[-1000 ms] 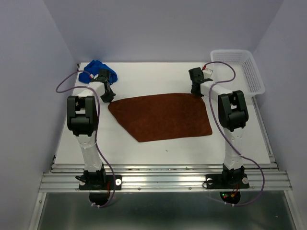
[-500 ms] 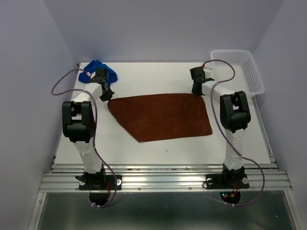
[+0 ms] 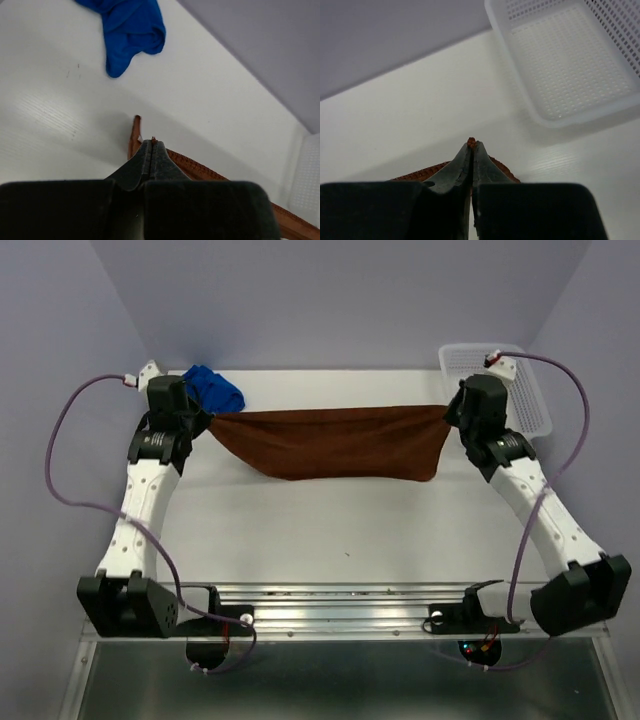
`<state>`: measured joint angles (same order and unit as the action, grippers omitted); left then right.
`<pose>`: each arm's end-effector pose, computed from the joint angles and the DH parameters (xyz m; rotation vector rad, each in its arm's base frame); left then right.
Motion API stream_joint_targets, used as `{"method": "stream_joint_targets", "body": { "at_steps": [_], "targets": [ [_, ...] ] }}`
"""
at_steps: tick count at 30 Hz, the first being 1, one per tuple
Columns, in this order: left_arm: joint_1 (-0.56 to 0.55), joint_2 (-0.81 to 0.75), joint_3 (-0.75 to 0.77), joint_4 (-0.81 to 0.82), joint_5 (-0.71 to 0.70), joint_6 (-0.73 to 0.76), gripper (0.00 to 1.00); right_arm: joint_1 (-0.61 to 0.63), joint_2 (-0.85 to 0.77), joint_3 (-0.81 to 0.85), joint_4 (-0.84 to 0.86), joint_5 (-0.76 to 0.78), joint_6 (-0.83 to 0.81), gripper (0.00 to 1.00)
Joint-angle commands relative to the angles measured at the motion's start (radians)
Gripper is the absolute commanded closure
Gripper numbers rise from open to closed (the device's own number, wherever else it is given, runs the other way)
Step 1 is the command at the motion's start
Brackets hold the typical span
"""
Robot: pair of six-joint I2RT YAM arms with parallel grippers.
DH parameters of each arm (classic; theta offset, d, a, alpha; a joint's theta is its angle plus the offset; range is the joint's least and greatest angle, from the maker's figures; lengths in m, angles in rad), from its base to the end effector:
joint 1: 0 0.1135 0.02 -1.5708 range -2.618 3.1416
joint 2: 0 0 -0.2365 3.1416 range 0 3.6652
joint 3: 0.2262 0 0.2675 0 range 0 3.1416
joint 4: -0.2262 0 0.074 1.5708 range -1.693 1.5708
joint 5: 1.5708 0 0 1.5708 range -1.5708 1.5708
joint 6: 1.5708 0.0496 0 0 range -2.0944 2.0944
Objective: Roll the towels
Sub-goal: Flatten the towel
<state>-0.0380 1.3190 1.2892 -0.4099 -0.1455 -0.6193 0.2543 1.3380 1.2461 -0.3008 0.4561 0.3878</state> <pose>0.3348 -0.0055 0.3424 -0.6664 1.9028 -0.2737 0.3346 0.0644 0.3341 0.4205 1.8750 -0.0178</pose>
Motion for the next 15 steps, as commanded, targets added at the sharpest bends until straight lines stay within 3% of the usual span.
{"method": "stream_joint_targets", "body": {
  "at_steps": [1,8,15],
  "targets": [
    [-0.006,-0.241,-0.008,0.0,0.017,0.013,1.0,-0.01,-0.176,-0.034,-0.001,-0.052,-0.024,0.99],
    [-0.011,-0.527,0.039,-0.11,0.032,0.01,1.0,-0.01,-0.473,0.01,-0.147,-0.29,-0.017,0.99],
    [-0.011,-0.676,0.108,-0.196,0.052,0.001,1.0,-0.01,-0.663,0.052,-0.259,-0.372,0.011,0.99]
  ]
}}
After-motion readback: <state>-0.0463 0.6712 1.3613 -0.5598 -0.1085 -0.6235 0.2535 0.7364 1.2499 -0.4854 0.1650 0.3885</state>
